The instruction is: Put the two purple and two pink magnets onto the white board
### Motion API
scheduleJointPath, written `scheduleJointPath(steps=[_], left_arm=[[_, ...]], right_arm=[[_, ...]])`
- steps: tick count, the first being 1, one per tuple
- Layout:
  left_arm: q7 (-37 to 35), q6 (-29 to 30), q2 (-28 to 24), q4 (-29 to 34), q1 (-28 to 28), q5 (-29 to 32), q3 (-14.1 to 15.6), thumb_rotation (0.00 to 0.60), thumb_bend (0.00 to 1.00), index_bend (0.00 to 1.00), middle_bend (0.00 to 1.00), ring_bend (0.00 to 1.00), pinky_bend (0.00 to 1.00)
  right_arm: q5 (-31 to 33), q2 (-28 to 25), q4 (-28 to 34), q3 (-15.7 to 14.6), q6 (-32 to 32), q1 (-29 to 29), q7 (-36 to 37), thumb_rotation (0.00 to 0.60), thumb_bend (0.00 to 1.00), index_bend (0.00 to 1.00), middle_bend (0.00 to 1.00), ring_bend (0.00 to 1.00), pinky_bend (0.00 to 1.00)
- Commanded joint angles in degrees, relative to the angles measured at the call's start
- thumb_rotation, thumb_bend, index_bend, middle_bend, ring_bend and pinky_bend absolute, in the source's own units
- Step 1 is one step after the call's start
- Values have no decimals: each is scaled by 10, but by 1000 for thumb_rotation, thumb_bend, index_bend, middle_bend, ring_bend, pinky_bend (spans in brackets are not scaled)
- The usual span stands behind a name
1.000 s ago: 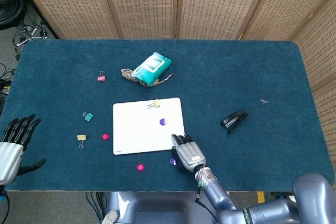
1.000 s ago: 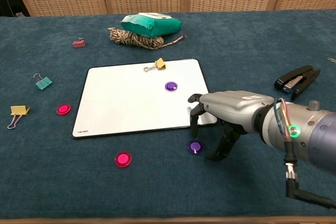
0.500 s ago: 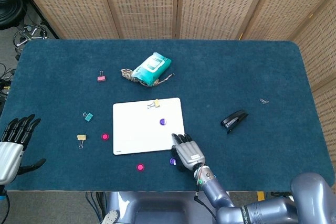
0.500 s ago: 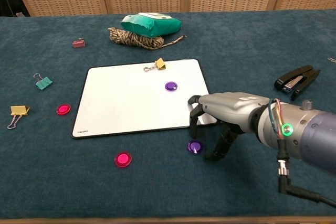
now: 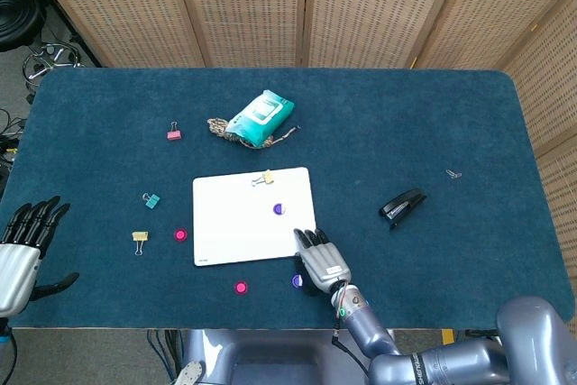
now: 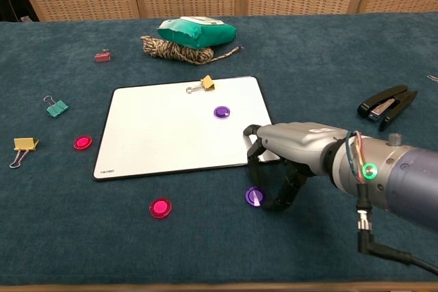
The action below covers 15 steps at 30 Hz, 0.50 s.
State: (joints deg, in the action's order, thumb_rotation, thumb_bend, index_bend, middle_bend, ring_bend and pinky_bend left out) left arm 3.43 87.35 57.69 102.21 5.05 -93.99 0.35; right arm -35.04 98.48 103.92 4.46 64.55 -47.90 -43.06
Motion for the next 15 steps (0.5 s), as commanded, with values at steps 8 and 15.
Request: scheduleJointPath(steps=[8,15], left_arm=[[-1,0,-1,0,0,0,0,600,0,0,0,0,0],[-2,-1,-1,0,0,0,0,600,0,0,0,0,0]], right_arm=[[-1,0,2,2,2,1,3,600,398,544,0,0,0],[-3,-6,12,7,4,2,9,600,414,550,0,0,0]])
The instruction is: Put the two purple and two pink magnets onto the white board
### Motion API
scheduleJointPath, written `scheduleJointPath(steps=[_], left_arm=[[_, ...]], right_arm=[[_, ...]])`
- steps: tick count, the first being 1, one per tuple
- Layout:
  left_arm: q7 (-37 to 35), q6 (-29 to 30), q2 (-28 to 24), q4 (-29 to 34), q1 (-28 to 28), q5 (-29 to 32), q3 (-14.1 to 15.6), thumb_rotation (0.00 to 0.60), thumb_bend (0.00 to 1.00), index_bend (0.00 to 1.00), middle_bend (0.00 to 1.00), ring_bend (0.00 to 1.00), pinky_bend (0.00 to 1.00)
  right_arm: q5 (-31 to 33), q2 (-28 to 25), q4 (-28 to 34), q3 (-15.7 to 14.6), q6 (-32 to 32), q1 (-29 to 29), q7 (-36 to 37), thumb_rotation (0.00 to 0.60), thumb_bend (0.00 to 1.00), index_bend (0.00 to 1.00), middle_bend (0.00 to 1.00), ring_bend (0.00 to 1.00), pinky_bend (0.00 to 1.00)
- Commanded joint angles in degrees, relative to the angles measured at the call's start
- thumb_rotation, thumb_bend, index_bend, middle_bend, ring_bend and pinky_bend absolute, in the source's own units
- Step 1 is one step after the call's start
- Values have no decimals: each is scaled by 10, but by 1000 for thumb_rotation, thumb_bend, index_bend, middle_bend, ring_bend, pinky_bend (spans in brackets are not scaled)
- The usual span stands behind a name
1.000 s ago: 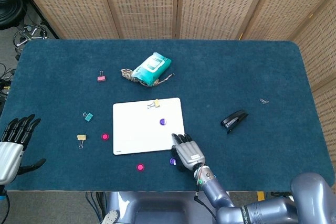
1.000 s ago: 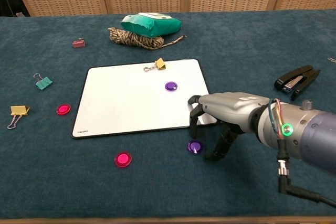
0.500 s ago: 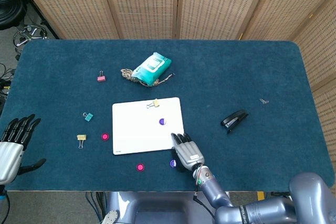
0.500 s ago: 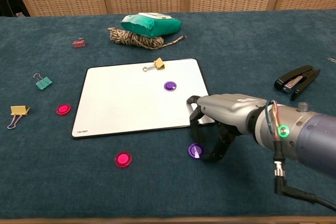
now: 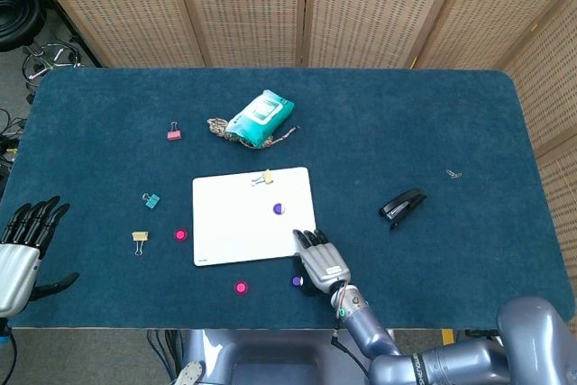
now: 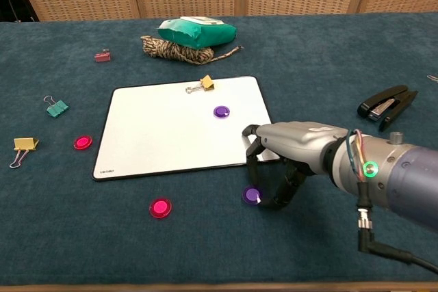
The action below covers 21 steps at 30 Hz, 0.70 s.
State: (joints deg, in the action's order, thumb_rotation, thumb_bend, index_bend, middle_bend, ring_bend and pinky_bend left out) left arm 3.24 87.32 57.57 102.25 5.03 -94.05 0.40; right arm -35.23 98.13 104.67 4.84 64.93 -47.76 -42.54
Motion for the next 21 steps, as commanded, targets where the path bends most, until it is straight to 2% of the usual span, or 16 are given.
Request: scheduleJointPath(steps=[1,5,12,15,21], left_arm=[[0,-1,0,-1,0,0,0,600,0,0,0,0,0],[1,-2,0,0,0,1,0,600,0,0,0,0,0],[1,-3,0,1,1,2,0,600,0,0,0,0,0],[0,-4,-1,1,1,3,0,600,0,0,0,0,0],[0,-6,-2,2,2,8,-1,600,0,0,0,0,0]], right_arm=[[-2,-4,6,4,0,0,4,600,415,550,0,0,0],[1,-8,11,15,-2,-5,6,600,417,551,0,0,0],[36,-9,-4,77,-9,-41,-1,600,425,543,0,0,0],[49,-4,-22,94,-9,-56,-6,600,439,541,0,0,0],[68,11,-62,105,-11,-77,-14,600,443,543,0,0,0]])
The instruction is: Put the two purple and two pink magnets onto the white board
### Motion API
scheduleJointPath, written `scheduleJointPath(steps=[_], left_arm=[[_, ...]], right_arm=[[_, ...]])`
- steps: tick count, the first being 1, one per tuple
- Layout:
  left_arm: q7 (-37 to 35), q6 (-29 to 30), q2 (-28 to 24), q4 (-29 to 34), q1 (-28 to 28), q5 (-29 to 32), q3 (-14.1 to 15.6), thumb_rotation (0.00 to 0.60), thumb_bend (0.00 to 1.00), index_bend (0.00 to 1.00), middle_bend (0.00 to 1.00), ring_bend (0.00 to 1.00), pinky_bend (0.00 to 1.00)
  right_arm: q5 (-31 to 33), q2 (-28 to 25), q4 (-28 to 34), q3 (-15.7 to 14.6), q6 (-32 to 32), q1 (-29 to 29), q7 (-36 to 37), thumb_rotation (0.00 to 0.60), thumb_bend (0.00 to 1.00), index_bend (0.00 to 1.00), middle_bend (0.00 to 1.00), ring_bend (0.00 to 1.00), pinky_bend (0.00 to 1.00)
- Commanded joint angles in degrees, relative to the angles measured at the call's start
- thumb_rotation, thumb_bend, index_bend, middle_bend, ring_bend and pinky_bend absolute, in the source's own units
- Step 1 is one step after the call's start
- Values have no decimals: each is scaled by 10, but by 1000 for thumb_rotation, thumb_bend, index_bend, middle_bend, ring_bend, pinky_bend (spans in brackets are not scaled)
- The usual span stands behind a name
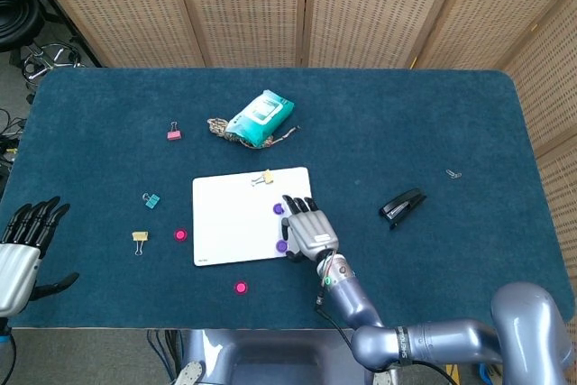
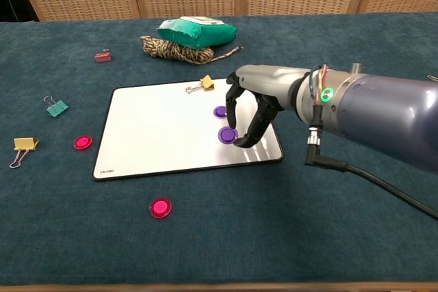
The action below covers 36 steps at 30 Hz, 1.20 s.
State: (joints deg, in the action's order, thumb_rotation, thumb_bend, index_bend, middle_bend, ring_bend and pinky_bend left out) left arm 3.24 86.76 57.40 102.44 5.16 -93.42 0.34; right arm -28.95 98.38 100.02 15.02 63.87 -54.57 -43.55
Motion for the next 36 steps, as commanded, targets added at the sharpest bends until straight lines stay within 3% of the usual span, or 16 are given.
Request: scheduleJointPath(steps=[1,29,33,36], left_arm=[[-1,-1,0,0,0,2,-1,600,0,0,0,0,0],[-4,-14,-1,0,6,25,-8,600,0,0,0,0,0],[-5,-14,-2,0,6,27,-8,600,0,0,0,0,0],[-6,-13,-2,1,5,27,-9,600,0,0,0,0,0]], right_arm=[[6,10,-18,3,-1,-10,-4,600,443,545,0,0,0],[57,56,-149,23,-62,-69,-6,600,444,553,0,0,0],[64,55,-150,21,-65,-72,-7,600,444,524,0,0,0],[74,48,-144,18,-72,-74,-9,600,441,421,0,0,0]])
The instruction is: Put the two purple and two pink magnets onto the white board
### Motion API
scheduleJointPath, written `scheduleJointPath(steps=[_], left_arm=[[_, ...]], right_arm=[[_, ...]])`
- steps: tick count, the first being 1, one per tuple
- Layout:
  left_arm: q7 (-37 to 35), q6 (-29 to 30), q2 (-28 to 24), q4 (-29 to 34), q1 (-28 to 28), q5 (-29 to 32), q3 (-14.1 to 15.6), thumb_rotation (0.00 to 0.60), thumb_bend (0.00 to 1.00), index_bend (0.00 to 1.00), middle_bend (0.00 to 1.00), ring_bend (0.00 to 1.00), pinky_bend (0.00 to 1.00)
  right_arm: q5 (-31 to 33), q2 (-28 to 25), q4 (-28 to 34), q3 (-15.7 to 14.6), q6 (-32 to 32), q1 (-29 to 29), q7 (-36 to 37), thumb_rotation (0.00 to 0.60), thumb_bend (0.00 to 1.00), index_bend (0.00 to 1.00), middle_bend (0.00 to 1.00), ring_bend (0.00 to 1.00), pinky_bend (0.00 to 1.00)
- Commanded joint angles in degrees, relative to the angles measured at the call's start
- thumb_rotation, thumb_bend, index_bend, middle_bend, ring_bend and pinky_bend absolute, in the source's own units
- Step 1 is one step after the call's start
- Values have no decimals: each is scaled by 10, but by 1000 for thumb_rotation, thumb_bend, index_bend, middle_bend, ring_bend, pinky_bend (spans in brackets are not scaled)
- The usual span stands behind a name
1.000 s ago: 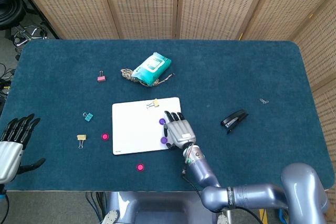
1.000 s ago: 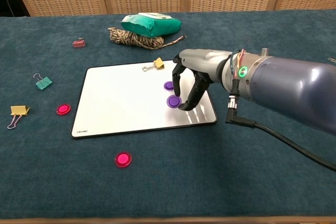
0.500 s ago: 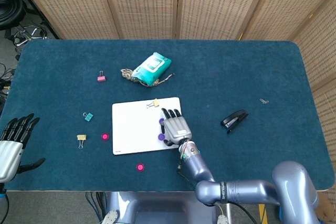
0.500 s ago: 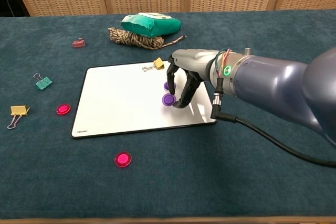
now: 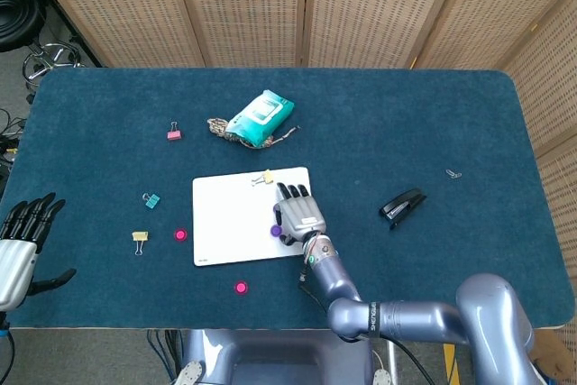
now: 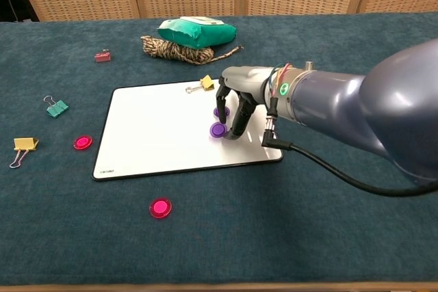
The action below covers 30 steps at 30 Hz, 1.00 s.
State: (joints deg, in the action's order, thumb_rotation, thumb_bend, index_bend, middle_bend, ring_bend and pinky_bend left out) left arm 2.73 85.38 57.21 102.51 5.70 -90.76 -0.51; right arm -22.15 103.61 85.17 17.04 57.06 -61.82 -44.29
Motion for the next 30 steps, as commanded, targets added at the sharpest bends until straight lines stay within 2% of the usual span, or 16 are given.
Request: scheduleJointPath(steps=[1,6,10,14,18,23,26,28,30], left_arm=[[-1,1,0,0,0,0,0,600,0,0,0,0,0],[-3,1,-1,0,0,-1,0,600,0,0,0,0,0],[-4,1,-1,-1,0,0,-1,600,0,0,0,0,0],[-2,-2,0,-2,1,0,1,600,0,0,0,0,0],[3,-1,1,1,1,-6,2,600,0,0,0,0,0],[6,-6,1,7,4,-12,5,600,0,0,0,0,0],[9,-11,2,11,7,-21,9,600,0,0,0,0,0],[14,-18,4,14,11,-27,11,600,0,0,0,0,0],[20,-26,6,15,16,-32,14,600,0,0,0,0,0]], right_arm=[[10,-7,6,-2,-6,-2,-2,600,440,375,0,0,0],[15,-16,19,-4,-6,-5,-1,600,439,268,0,0,0],[6,-30,47,-5,5,-1,6,600,439,270,0,0,0],[-30,-68,116,-9,33,13,16,600,439,271,0,0,0],[-97,-121,184,-30,62,42,32,600,438,271,0,0,0],[-212,-183,216,-66,82,95,92,600,430,263,0,0,0],[-289,-222,211,-91,92,132,140,600,276,220,0,0,0],[-343,-252,205,-114,102,158,168,600,138,171,0,0,0],[-396,-280,194,-135,112,183,202,600,78,133,0,0,0]])
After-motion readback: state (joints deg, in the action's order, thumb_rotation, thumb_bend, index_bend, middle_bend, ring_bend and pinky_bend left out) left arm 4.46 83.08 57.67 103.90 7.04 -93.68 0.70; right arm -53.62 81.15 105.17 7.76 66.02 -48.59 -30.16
